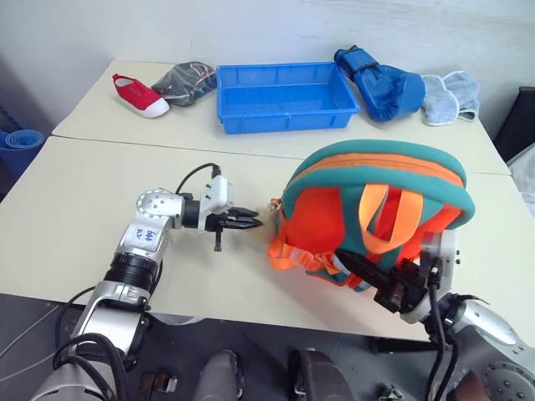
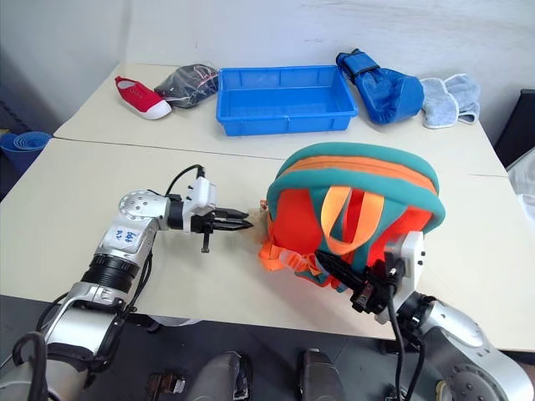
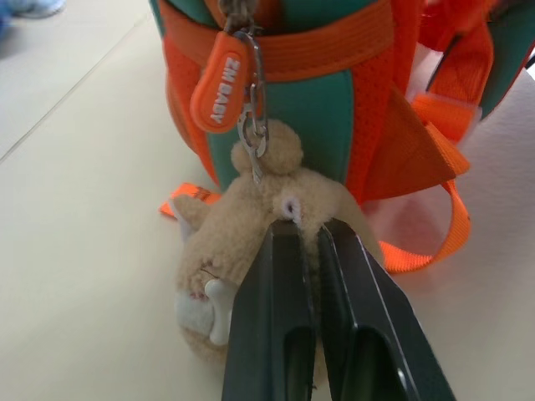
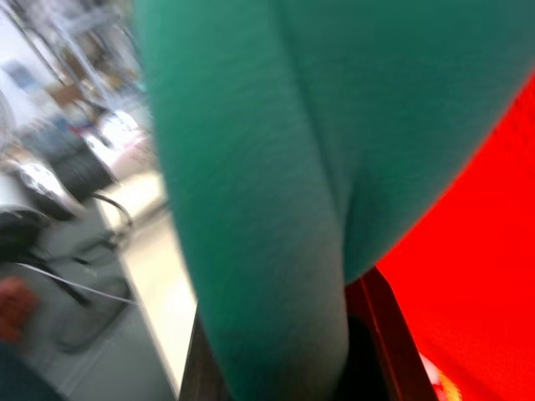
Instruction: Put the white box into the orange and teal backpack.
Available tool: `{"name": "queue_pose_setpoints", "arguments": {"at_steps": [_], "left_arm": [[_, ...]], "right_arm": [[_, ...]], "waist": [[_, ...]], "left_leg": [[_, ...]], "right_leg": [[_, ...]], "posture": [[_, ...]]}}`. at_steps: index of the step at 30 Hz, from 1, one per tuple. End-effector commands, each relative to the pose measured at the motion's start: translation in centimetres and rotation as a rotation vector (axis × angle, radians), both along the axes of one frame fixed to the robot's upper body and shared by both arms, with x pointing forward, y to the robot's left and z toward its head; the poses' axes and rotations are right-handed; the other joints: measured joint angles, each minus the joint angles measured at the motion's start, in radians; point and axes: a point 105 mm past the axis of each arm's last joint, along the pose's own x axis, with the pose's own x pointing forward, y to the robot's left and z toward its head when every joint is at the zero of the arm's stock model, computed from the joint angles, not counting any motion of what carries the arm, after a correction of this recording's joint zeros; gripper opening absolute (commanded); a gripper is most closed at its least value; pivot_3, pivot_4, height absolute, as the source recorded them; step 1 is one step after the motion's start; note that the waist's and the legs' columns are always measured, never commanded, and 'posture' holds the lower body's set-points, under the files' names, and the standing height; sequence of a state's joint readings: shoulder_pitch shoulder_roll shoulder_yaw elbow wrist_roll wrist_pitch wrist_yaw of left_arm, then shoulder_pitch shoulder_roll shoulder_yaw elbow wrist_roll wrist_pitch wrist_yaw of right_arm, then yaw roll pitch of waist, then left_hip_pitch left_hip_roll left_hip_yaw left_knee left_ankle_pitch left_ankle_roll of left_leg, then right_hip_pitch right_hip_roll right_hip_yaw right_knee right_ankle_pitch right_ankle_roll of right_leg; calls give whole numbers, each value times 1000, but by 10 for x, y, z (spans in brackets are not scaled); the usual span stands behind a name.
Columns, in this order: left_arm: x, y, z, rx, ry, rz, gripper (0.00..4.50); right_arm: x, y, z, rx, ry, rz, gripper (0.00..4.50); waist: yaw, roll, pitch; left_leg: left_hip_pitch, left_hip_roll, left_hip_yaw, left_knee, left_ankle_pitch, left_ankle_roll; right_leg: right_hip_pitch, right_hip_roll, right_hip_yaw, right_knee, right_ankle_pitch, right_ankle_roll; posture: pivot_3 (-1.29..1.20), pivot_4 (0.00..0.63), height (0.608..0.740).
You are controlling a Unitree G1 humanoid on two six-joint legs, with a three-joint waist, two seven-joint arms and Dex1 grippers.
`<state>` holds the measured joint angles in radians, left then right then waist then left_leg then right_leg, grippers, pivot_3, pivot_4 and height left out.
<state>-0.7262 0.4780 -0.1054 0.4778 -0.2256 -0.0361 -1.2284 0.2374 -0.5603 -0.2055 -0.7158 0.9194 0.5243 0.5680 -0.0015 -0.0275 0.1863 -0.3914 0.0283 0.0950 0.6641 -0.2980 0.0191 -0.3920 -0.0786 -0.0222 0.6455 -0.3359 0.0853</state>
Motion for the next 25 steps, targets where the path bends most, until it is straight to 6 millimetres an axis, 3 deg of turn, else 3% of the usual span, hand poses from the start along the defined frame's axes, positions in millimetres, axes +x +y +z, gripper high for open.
{"name": "queue_pose_setpoints", "arguments": {"at_steps": [1,4,7,10,12,14,17,20,25], "left_arm": [[-9,42,17,-15,-8,57,1325],[-24,66,6,43,52,70,2256],[-46,92,-14,119,130,102,3141],[-61,108,-19,145,117,155,4024],[-69,118,-22,152,83,201,4461],[-76,124,-21,111,80,243,4461],[-94,128,-37,173,76,247,4461],[-97,122,-39,184,46,252,4461],[-105,120,-44,201,58,245,4461]], "right_arm": [[-5,-11,8,-139,-152,-36,1531],[-19,-22,4,-206,-176,-13,2562],[-33,-58,-4,-353,-187,-67,3563],[-47,-94,-7,-458,-170,-128,4497],[-58,-120,-11,-528,-142,-158,4500],[-66,-141,-17,-605,-114,-153,4500],[-54,-175,-15,-657,-129,-224,4500],[-44,-177,-18,-677,-151,-174,4500],[-28,-173,-23,-660,-169,-152,4500]], "waist": [[-8,0,0],[-21,1,-1],[-18,1,-1],[-11,0,-1],[-8,0,-1],[-7,1,-1],[-12,1,-1],[-23,4,-1],[-24,6,-2]], "left_leg": [[0,0,0,0,0,0],[1,1,1,-3,0,-2],[1,0,1,-3,0,-2],[3,0,1,-3,-1,0],[3,0,0,-3,-4,3],[5,0,1,-4,-5,2],[9,0,1,-9,-5,1],[21,1,1,-20,-6,-5],[22,2,0,-27,0,-5]], "right_leg": [[0,0,0,0,0,0],[-1,1,1,0,0,-1],[1,0,0,-2,0,-1],[3,-1,0,-3,0,0],[3,-2,1,-2,0,0],[3,-2,1,-3,-1,-1],[6,-3,1,-6,-1,-4],[17,-3,0,-16,0,-8],[15,-2,-2,-16,-2,-11]], "posture": [[0,150,740],[0,150,740],[0,150,740],[0,150,740],[0,150,740],[0,150,740],[0,150,740],[0,150,740],[0,150,740]]}}
